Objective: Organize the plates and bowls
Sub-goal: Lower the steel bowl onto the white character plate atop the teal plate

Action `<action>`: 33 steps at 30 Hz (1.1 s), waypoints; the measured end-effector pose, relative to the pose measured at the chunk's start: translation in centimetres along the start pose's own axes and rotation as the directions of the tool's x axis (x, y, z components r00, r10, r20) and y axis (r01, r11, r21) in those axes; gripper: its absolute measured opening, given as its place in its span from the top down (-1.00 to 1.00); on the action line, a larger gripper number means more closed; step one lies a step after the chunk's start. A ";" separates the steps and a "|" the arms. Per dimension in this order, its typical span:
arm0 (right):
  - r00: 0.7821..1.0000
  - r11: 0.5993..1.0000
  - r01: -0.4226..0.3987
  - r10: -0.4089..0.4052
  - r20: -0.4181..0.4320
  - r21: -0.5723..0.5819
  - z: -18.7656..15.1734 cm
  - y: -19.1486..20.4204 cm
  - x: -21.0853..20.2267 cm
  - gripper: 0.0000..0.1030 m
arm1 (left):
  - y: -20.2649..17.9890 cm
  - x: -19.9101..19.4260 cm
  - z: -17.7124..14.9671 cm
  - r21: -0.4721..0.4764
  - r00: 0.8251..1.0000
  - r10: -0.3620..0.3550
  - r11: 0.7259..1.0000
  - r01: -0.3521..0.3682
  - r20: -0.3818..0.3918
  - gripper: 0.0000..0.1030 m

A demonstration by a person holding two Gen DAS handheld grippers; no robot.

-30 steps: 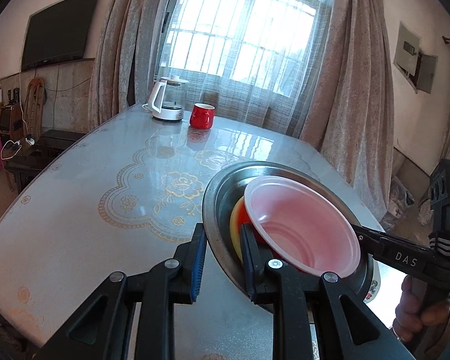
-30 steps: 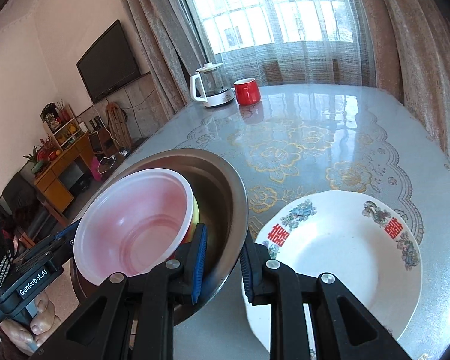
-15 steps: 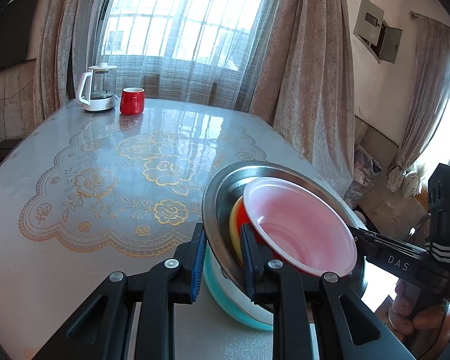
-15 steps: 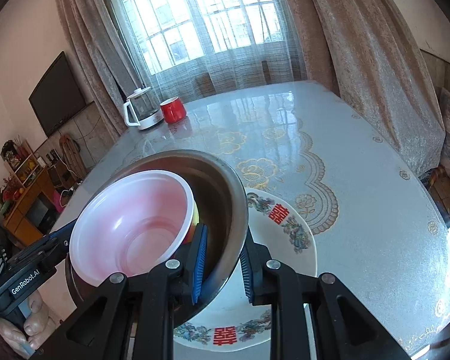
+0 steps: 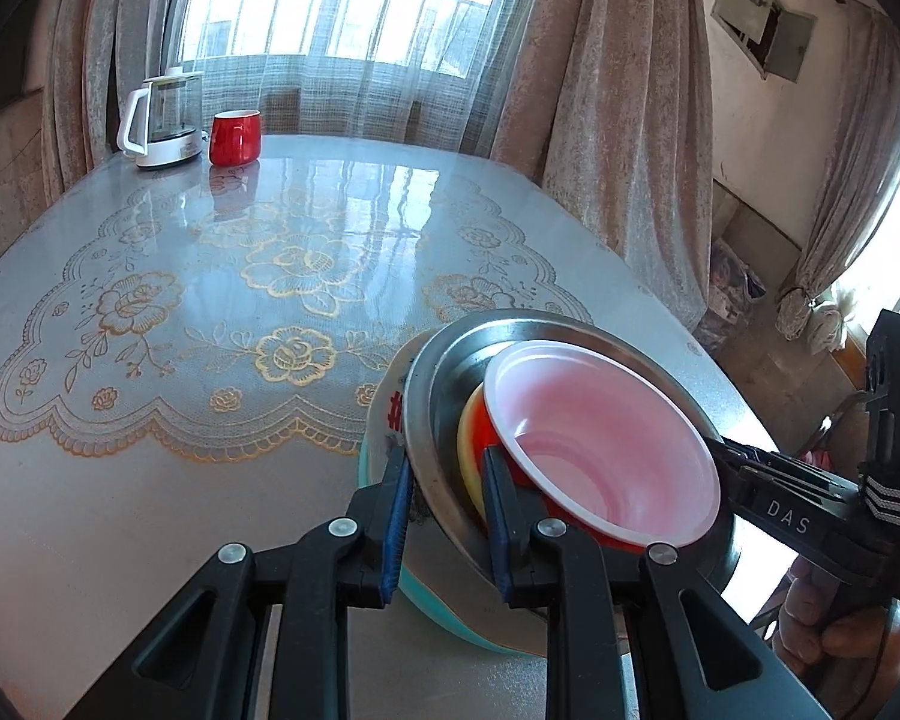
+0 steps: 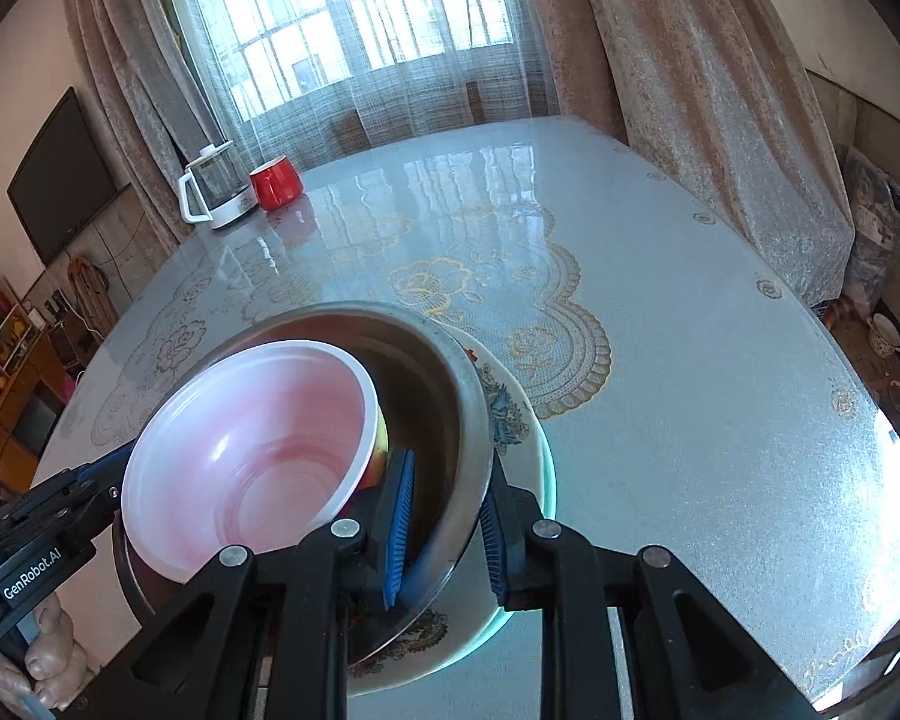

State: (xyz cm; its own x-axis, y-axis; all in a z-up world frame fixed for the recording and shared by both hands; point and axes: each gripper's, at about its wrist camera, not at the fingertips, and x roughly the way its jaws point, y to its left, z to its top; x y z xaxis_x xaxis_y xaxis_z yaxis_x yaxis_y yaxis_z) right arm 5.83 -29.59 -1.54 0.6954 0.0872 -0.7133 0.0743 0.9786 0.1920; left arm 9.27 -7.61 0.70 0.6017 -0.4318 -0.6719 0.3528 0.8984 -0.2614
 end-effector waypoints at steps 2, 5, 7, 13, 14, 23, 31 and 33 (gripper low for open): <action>1.000 1.000 0.007 -0.007 0.006 -0.007 0.0 -0.1 0.1 0.57 | -0.5 0.1 -0.1 0.016 1.000 0.017 1.000 -0.017 0.005 0.57; 1.000 1.000 0.013 -0.012 0.003 -0.018 -0.2 -0.2 0.4 0.57 | -0.7 0.2 0.0 0.030 0.999 0.036 0.999 -0.037 0.009 0.57; 1.000 1.000 0.008 -0.008 0.001 -0.018 -0.2 -0.3 0.5 0.57 | -0.6 0.2 -0.1 0.025 0.999 0.040 0.999 -0.040 0.007 0.57; 1.000 0.999 -0.025 0.025 -0.002 0.022 -0.1 -0.8 0.3 0.57 | -0.7 0.2 -0.2 0.031 0.999 0.049 0.998 -0.049 0.012 0.57; 1.000 0.999 -0.027 0.027 0.002 0.027 -0.1 -0.9 0.2 0.57 | -0.7 0.1 -0.3 0.029 0.999 0.049 0.998 -0.049 0.012 0.56; 0.999 0.999 -0.027 0.025 0.028 0.038 -0.1 -1.0 -1.1 0.53 | -0.8 -0.5 -0.9 0.026 0.998 0.049 0.998 -0.050 0.024 0.50; 1.000 0.999 -0.028 0.028 0.009 0.042 -0.5 -0.9 -0.9 0.53 | -1.2 -1.3 -1.3 0.057 0.995 0.082 0.995 -0.085 0.049 0.49; 1.000 0.999 -0.025 0.024 0.009 0.033 -0.6 -0.8 -0.8 0.53 | -1.4 -1.5 -1.4 0.071 0.994 0.096 0.993 -0.100 0.054 0.49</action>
State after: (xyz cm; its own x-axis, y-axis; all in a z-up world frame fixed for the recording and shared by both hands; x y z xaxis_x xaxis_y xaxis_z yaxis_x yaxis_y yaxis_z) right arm 4.79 -30.31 -1.51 0.7038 0.1091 -0.7020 0.0811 0.9693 0.2319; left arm 6.92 -8.09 1.10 0.6705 -0.3474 -0.6556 0.3409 0.9291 -0.1437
